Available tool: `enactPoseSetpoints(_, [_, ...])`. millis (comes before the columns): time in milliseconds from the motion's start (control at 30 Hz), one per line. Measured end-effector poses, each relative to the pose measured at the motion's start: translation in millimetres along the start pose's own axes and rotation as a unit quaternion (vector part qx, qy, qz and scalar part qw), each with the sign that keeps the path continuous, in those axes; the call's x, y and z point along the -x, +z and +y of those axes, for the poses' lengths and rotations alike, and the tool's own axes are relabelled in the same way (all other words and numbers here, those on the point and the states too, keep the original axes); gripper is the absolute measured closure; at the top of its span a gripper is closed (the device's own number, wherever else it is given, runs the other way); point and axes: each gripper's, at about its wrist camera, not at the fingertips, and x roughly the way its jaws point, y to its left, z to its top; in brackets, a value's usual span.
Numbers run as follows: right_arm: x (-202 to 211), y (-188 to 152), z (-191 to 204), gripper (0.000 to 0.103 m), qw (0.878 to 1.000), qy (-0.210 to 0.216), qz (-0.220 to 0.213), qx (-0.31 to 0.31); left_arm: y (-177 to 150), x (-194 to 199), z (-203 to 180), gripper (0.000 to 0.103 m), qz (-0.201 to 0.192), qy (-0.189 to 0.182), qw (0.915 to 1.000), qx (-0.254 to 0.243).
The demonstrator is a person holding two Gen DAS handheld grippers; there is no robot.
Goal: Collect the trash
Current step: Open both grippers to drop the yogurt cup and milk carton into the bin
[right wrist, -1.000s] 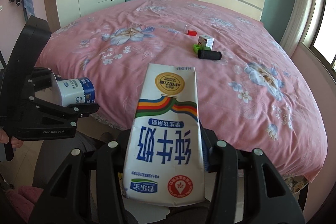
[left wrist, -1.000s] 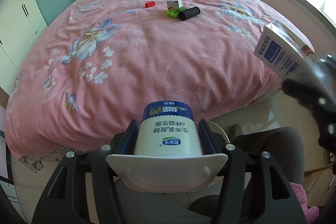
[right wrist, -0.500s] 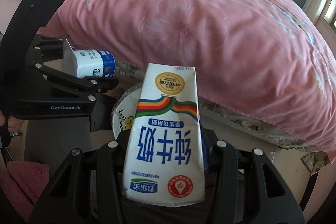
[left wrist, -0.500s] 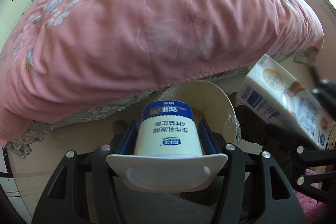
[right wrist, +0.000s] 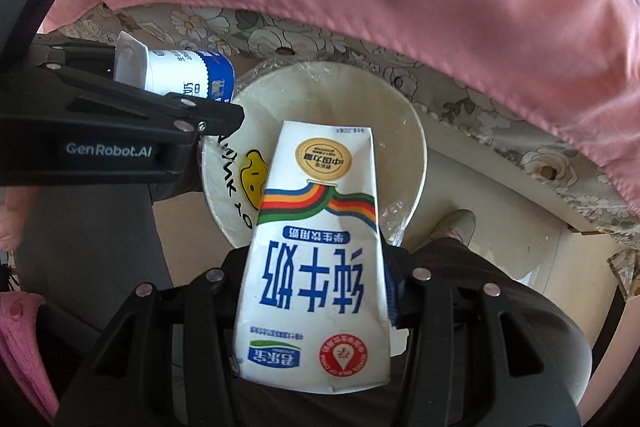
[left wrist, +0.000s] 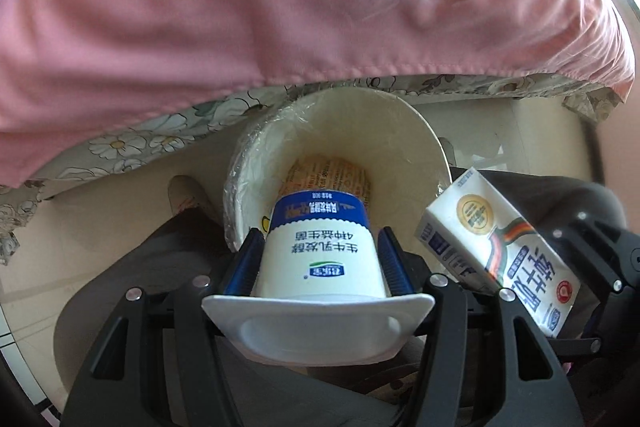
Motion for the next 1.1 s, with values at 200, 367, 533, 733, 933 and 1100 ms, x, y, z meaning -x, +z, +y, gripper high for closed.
enactPoseSetpoints(200, [-33,4,-3,0.054,0.999,0.017,0.034,-0.012,6,-30,6,0.042,0.03,-0.023,0.9988,0.03])
enactPoseSetpoints(367, [-65,10,-7,0.054,0.997,0.031,0.072,-0.027,10,-54,13,0.042,0.054,-0.042,0.9958,0.061])
enactPoseSetpoints(533, [-89,18,-10,0.054,0.994,0.032,0.101,-0.037,14,-80,17,0.042,0.076,-0.064,0.9919,0.079])
enactPoseSetpoints(733, [-113,25,-13,0.054,0.991,0.02,0.123,-0.044,15,-105,21,0.041,0.089,-0.065,0.9903,0.085])
enactPoseSetpoints(933, [-137,31,-16,0.054,0.989,0.02,0.137,-0.051,17,-125,30,0.041,0.105,-0.073,0.9874,0.093])
enactPoseSetpoints(1100, [-141,31,-24,0.054,0.987,0.026,0.146,-0.062,18,-136,33,0.041,0.119,-0.073,0.985,0.101])
